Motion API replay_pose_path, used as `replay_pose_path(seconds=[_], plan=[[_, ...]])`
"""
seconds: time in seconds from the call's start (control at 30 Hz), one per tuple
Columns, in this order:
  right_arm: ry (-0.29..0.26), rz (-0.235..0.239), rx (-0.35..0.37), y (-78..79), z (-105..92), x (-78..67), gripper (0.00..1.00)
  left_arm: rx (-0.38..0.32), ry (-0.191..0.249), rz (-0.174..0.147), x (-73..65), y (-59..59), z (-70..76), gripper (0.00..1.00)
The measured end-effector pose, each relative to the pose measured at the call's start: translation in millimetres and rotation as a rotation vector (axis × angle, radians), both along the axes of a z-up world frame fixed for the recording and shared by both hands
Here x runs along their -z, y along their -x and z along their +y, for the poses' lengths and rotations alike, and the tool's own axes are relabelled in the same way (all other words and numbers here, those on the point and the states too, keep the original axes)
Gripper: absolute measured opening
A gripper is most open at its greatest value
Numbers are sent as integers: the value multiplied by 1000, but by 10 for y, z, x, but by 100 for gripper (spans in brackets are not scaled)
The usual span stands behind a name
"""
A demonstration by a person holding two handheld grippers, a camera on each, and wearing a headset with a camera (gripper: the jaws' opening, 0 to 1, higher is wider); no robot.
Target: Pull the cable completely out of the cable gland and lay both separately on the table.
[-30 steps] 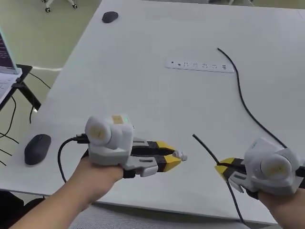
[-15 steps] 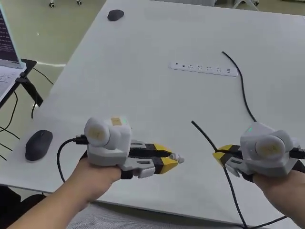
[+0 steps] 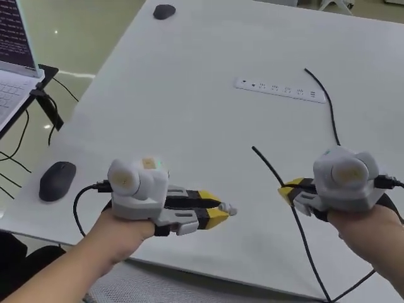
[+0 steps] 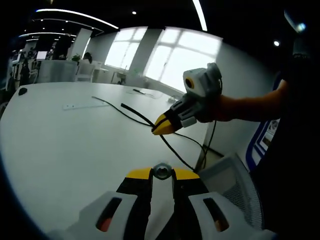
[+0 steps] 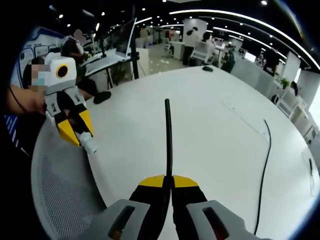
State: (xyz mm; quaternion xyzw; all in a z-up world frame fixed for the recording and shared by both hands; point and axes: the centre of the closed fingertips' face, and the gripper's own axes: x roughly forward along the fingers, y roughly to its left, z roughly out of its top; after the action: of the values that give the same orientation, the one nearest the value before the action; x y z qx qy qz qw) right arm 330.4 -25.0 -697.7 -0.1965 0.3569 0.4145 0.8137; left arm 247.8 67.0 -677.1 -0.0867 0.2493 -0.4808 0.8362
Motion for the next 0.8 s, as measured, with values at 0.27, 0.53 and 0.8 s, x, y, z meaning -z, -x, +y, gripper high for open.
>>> replay_pose_path(seconds=[0.27, 0.53, 0.8], plan=[[-3, 7, 0, -169, 174, 37, 0, -3, -18, 10, 140, 8, 116, 15], [28, -17, -34, -284, 339, 98, 0, -3, -45, 17, 327, 6, 208, 15], [41, -27, -54, -348, 582, 202, 0, 3, -70, 41, 524, 39, 288, 15]])
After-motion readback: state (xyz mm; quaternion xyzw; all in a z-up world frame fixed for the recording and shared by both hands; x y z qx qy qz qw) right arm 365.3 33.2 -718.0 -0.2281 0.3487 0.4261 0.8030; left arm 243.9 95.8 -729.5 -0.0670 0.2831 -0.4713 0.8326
